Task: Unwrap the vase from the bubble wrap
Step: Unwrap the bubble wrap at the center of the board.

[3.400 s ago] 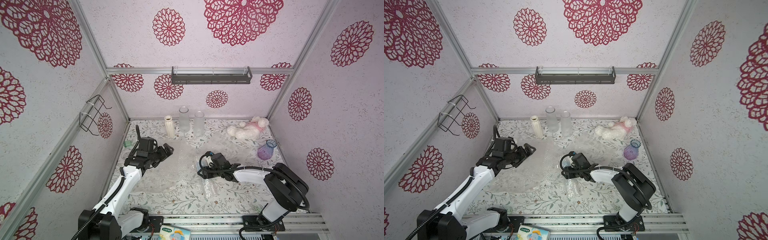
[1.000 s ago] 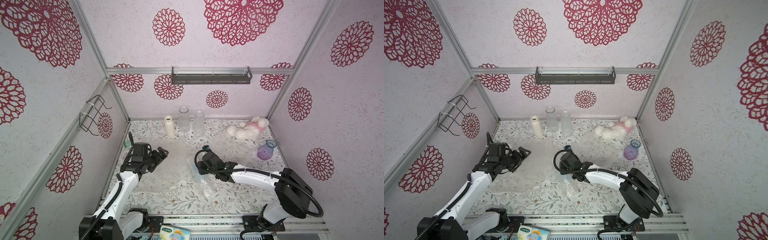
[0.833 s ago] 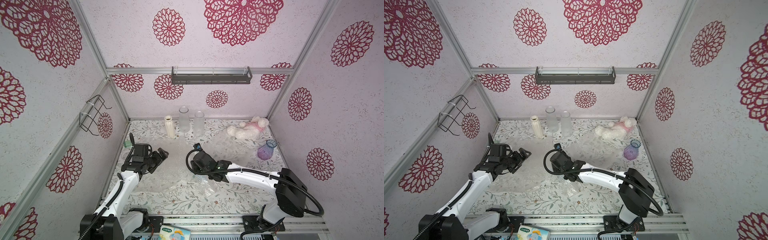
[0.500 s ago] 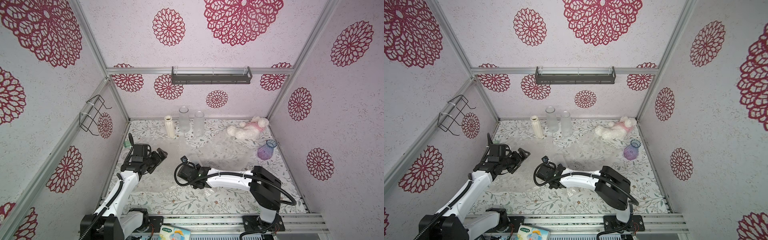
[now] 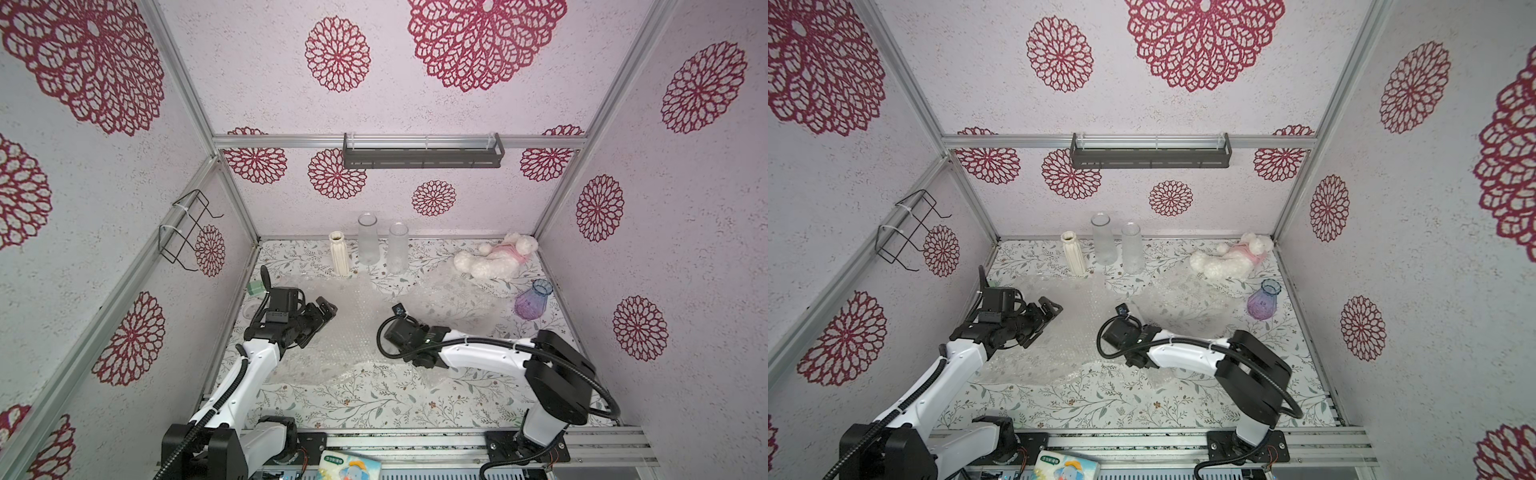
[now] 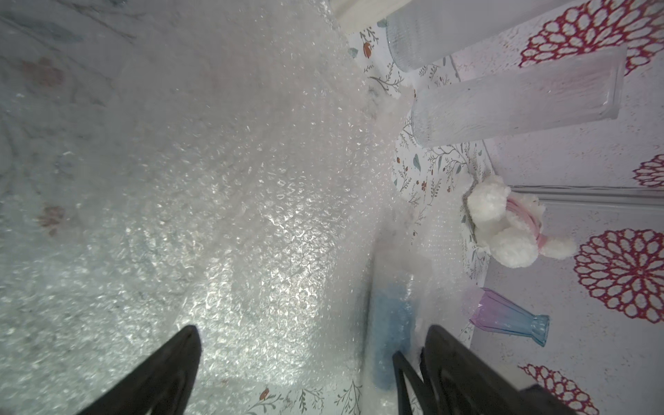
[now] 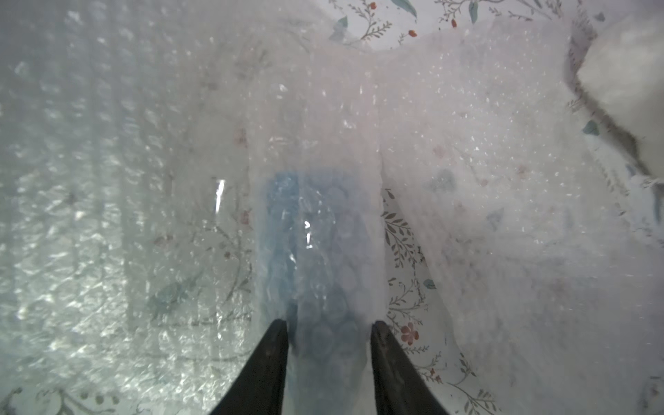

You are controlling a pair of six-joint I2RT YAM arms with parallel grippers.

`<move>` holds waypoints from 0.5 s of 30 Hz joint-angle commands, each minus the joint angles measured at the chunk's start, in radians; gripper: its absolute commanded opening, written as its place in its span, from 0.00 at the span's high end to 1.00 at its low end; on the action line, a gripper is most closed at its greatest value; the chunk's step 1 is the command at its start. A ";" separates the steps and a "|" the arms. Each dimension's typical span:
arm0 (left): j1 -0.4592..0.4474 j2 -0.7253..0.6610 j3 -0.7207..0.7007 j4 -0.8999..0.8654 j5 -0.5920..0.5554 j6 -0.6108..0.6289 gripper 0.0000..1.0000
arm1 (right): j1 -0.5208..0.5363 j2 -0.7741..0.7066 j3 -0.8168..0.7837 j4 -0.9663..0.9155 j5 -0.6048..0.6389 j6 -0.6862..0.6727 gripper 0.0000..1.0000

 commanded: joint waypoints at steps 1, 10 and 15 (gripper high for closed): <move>-0.069 0.021 0.036 0.042 -0.045 -0.003 0.00 | -0.074 -0.111 -0.116 0.214 -0.219 0.081 0.60; -0.232 0.117 0.050 0.160 -0.076 -0.068 0.01 | -0.152 -0.190 -0.234 0.323 -0.320 0.125 0.59; -0.289 0.177 0.073 0.214 -0.074 -0.074 0.01 | -0.159 -0.191 -0.237 0.322 -0.314 0.097 0.58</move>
